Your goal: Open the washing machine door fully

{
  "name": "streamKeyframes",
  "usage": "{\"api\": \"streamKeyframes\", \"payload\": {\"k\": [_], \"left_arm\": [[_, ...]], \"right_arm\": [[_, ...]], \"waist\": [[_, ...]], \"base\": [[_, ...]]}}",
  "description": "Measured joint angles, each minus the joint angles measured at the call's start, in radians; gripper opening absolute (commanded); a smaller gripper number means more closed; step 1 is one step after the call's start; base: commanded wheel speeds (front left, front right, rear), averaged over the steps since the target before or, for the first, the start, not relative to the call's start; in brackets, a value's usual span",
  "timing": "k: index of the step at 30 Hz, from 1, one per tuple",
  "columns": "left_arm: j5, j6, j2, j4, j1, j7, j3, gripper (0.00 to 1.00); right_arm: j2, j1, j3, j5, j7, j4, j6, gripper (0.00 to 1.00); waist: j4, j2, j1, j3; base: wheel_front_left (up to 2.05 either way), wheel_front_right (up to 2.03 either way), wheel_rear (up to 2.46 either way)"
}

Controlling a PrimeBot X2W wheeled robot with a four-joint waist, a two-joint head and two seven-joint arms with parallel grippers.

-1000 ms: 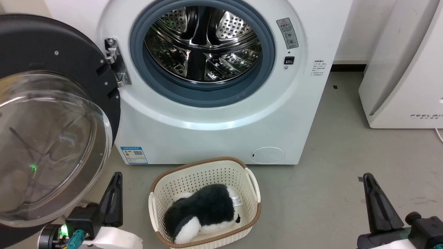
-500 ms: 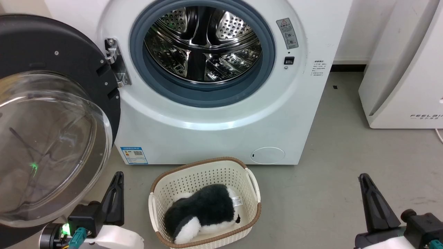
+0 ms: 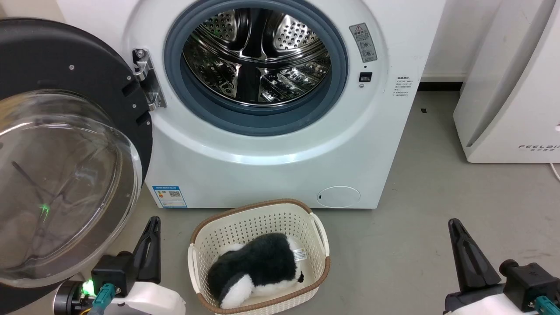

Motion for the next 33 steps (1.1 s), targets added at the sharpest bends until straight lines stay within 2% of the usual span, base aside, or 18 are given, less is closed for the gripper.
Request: {"api": "streamKeyframes", "payload": {"k": [33], "left_arm": [[0.010, 0.026, -0.010, -0.029, 0.000, 0.063, -0.022, 0.00]], "right_arm": [[0.000, -0.034, 0.013, -0.026, 0.064, 0.021, 0.000, 0.00]], "waist": [[0.000, 0.0000, 0.0000, -0.002]], "base": [[0.00, 0.00, 0.00]]}}
